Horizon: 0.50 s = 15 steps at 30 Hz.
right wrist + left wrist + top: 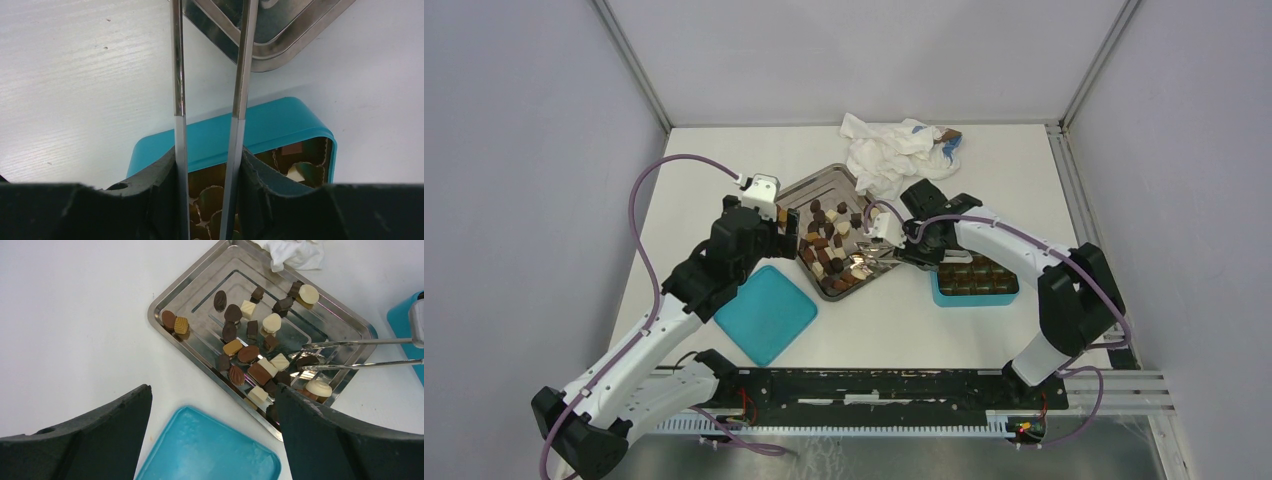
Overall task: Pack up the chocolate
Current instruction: Pick up the fake chocolate from the plate.
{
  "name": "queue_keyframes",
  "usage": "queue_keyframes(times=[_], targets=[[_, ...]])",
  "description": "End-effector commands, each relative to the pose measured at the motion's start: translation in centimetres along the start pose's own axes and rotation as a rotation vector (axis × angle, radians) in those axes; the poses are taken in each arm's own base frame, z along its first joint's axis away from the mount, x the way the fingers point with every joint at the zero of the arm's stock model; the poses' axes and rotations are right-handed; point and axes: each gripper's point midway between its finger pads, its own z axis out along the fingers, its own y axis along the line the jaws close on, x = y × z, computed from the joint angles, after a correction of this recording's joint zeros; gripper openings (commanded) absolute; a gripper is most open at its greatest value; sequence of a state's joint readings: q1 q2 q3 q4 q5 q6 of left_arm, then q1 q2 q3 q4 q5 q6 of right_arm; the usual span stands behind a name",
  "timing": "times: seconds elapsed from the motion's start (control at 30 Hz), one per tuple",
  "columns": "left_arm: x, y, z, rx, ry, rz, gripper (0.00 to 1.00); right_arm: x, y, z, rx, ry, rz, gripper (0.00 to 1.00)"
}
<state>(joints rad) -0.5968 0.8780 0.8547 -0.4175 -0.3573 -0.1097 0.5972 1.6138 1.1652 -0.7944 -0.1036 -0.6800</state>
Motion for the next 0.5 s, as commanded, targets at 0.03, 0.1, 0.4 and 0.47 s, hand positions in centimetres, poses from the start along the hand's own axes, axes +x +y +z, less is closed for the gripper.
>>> queue_keyframes(times=[0.03, 0.1, 0.4, 0.47], targets=[[-1.09, 0.22, -0.24, 0.005, -0.043, 0.031, 0.97, -1.58, -1.26, -0.75, 0.040, -0.024, 0.007, 0.43], [-1.08, 0.22, -0.23, 0.005, -0.043, 0.032, 0.97, -1.60, -1.25, -0.68, 0.039, -0.021, 0.005, 0.43], [-1.09, 0.22, -0.24, 0.005, -0.043, 0.032, 0.97, -1.68, -1.02, -0.59, 0.033, -0.017, 0.001, 0.39], [-1.12, 0.20, -0.26, 0.006, -0.045, 0.032, 0.97, -1.68, -0.96, -0.60, 0.032, -0.018, 0.000, 0.35]])
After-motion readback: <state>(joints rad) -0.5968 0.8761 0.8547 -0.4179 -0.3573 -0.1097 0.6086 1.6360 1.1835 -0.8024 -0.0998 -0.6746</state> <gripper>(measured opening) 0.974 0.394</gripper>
